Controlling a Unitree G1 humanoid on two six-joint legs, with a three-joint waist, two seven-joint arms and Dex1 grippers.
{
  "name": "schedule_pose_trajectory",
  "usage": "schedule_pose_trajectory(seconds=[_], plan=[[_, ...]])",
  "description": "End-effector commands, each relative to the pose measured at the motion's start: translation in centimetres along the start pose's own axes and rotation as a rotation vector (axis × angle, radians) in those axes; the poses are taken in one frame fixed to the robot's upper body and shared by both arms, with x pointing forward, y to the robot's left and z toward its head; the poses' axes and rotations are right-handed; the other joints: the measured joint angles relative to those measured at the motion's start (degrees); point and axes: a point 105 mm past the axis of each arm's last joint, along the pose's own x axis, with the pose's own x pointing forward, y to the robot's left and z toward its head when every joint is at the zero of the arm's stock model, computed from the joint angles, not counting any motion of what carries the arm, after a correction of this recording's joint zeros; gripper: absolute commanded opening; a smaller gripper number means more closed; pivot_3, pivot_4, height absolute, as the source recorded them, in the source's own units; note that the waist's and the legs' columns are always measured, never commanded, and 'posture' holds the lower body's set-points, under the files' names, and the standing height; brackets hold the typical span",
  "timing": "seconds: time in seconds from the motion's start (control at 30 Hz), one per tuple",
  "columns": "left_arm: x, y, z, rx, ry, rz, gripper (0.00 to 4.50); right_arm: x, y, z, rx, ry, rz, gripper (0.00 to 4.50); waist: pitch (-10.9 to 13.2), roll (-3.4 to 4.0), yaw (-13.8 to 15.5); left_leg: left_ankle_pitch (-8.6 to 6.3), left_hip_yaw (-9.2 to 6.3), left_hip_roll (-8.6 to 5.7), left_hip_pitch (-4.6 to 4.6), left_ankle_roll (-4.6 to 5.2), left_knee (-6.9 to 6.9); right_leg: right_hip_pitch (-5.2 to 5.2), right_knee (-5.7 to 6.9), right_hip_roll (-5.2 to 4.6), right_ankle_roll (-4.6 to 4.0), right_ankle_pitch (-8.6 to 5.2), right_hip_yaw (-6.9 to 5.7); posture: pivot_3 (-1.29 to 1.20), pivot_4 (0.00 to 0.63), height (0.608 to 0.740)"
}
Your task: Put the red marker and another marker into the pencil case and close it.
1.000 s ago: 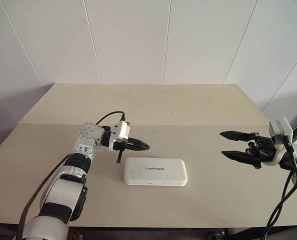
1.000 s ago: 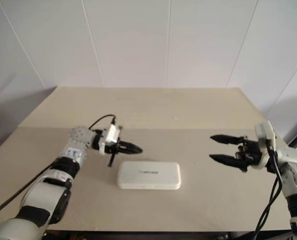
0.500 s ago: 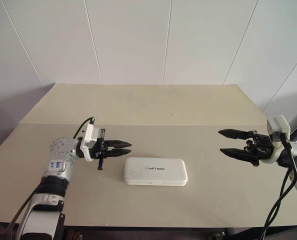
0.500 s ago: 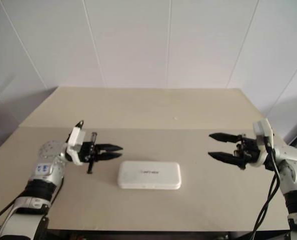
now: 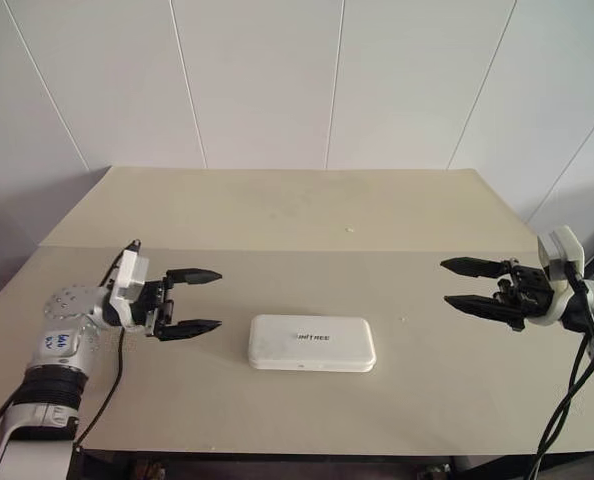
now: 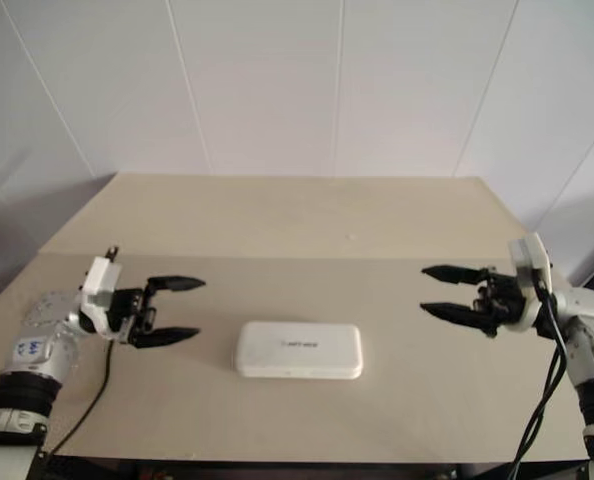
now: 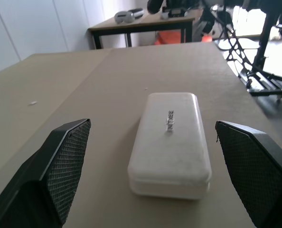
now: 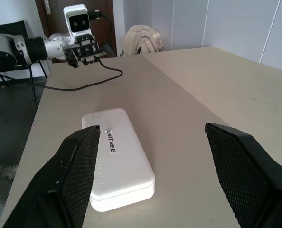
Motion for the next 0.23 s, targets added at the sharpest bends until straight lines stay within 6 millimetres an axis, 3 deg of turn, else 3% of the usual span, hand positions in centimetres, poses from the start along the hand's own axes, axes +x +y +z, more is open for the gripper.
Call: schedule_pose_trajectory(seconds=[0.03,0.23], plan=[[-0.6,-0.3,1.3,0.045,-0.021,-0.085,4.49,0.2,0.9,0.9,-0.053,-0.039,0.086,4.50,0.00,0.00,-0.01,0.00,0.00,0.00,0.00,0.00,0.00,0.00,0.00,0.01,0.00,0.00,0.00,0.00,0.150,0.740],[-0.3,0.5,2.1,0.065,-0.030,-0.090,4.49,1.2,1.9,0.2,-0.053,-0.095,0.105,4.50,0.00,0.00,0.02,0.00,0.00,0.01,-0.01,0.00,0.00,-0.01,0.00,0.01,0.00,0.00,-0.01,0.00,0.150,0.740]])
